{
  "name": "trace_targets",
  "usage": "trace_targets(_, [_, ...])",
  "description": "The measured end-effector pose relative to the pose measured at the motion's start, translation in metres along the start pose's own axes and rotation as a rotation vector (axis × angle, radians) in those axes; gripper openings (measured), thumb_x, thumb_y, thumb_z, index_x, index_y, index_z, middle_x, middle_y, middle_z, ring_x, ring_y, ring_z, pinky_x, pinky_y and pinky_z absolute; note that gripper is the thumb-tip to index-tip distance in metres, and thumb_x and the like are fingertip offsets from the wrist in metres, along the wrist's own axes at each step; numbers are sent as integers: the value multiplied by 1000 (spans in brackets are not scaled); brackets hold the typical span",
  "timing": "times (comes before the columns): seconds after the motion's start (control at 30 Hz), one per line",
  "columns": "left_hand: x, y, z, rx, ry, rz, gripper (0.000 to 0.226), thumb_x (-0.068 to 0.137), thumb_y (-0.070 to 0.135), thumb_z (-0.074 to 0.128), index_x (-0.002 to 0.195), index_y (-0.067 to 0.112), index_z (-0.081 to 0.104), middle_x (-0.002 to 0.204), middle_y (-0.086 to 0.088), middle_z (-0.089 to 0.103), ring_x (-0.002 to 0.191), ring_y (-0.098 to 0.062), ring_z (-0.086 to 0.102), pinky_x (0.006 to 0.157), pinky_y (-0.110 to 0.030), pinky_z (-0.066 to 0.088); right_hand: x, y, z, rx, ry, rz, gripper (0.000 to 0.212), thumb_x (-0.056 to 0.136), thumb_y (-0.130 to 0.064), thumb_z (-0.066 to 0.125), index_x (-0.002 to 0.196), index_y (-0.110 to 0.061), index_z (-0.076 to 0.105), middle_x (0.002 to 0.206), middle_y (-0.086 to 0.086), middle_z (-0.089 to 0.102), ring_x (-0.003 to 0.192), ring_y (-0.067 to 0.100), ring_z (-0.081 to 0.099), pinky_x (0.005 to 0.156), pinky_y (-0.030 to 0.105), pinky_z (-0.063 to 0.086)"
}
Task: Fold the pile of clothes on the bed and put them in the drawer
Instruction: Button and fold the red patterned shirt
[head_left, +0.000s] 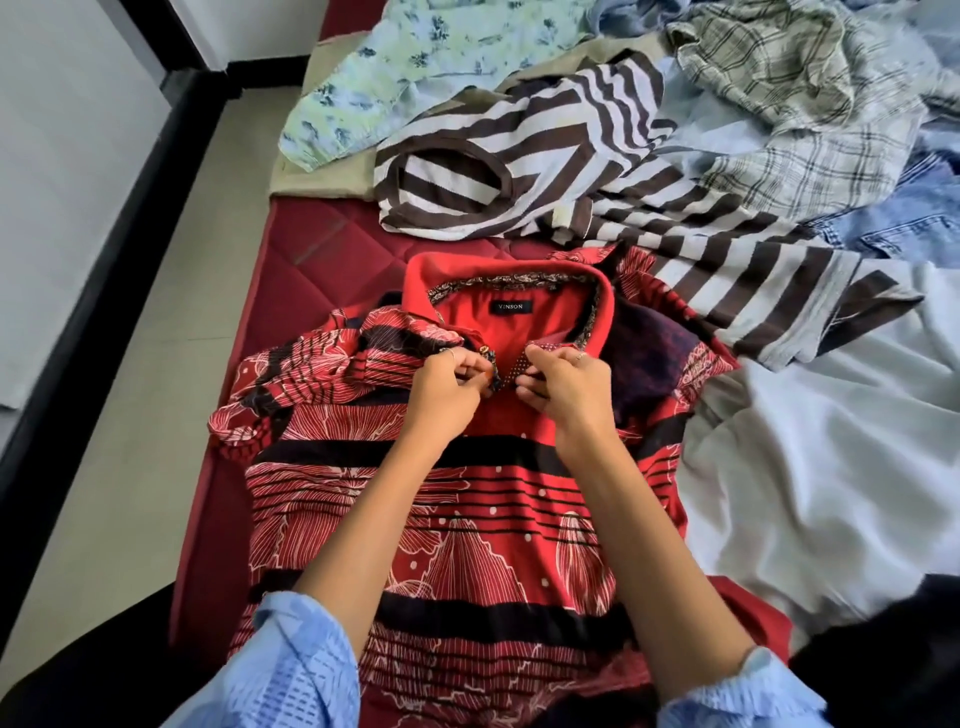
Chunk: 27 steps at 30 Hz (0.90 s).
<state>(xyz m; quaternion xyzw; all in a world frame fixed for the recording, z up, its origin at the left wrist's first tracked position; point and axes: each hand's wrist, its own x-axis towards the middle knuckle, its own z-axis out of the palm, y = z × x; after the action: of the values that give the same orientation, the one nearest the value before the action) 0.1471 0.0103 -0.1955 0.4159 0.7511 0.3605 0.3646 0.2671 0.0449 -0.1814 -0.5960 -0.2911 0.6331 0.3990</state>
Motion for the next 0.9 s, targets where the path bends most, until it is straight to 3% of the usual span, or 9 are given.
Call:
trace_targets(0.2, [3,-22,8,-61,-32,-73,26,89,0,59,79,25,61,76,0,65,74,-19,65,78,-39,54,20,-7,16,-427,-134,-30,11,88,-1,57,80,-5,63,69,11,64,61,22,63,76,44,56])
trace_targets(0.3, [0,-32,10,-177,-22,-95,28,90,-3,58,80,23,61,77,1,62,70,-12,63,69,-26,51,21,5,17,-673,-267,-86,38,85,7,49,119,-2,64,93,7,62,87,18,58,89,38,50])
trace_targets(0.37, [1,-34,9,-226,-27,-92,27,91,-4,57,82,21,62,79,-1,62,67,-5,64,65,-17,50,15,13,14,-719,-275,-113,46,86,10,45,127,-3,59,100,3,59,97,14,56,98,33,46])
trace_targets(0.43, [1,-36,10,-243,-22,-78,27,91,-4,56,83,21,62,79,-1,62,63,2,64,62,-12,49,10,20,10,-720,-230,-153,42,87,8,45,124,-4,62,99,4,63,97,14,60,95,25,46])
trace_targets(0.53, [0,-40,11,-226,-10,-45,26,91,-3,56,84,21,63,76,3,63,62,6,63,64,-13,48,1,28,4,-773,-81,-220,32,87,2,53,113,-6,69,99,9,71,88,13,63,74,5,39])
trace_targets(0.6, [-2,-42,12,-232,-7,-27,20,91,-3,56,89,16,64,76,3,64,61,7,62,64,-10,47,-6,31,4,-773,-15,-272,24,87,-2,59,108,-3,71,95,13,72,77,11,59,62,0,36])
trace_targets(0.67, [-2,-42,12,-251,-7,-19,16,92,-3,56,93,11,64,78,1,64,62,7,62,64,-8,47,-8,34,7,-767,16,-313,19,87,-7,64,102,-1,72,89,14,73,76,14,64,66,6,42])
trace_targets(0.77, [-4,-45,12,-268,-1,-4,19,91,-3,56,91,14,64,81,2,66,64,5,62,65,-10,48,-7,41,16,-797,35,-355,15,82,-13,68,88,-1,73,83,17,70,80,27,67,79,35,52])
trace_targets(0.9, [-6,-51,13,-242,16,33,21,90,-1,58,87,18,64,78,4,67,63,3,60,64,-16,48,-5,48,23,-930,59,-372,18,82,-21,67,85,-4,72,94,14,64,88,31,62,78,36,49])
